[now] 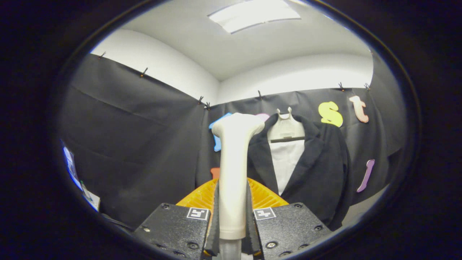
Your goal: Iron the clothes twice with a garment steamer, once on the left side and once on the right side.
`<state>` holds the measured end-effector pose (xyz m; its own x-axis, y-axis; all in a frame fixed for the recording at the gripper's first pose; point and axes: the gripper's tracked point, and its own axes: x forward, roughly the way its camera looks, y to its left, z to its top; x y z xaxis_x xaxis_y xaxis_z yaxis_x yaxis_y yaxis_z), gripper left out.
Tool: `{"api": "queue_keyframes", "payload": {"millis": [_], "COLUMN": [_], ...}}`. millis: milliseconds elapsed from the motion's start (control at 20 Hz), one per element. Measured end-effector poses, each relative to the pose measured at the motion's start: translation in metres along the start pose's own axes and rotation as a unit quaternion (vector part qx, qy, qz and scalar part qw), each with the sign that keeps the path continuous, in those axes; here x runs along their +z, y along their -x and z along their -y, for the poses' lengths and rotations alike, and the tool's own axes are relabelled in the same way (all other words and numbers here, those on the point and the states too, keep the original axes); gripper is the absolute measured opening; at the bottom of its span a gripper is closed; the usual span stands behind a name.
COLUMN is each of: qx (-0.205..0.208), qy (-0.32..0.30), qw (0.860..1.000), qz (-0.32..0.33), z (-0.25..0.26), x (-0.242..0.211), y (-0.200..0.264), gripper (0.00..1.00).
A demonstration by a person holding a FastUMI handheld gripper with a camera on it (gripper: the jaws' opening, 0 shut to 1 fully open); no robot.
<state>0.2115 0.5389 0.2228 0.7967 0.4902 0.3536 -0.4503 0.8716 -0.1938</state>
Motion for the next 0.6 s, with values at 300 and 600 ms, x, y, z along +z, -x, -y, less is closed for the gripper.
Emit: {"api": "queue_keyframes", "payload": {"millis": [300, 600], "qx": [0.012, -0.001], "qy": [0.014, 0.024], "qw": [1.000, 1.000], "qz": [0.009, -0.020], "z": [0.002, 0.013], "x": [0.008, -0.018], "y": [-0.055, -0.084], "gripper": [0.32, 0.32]}}
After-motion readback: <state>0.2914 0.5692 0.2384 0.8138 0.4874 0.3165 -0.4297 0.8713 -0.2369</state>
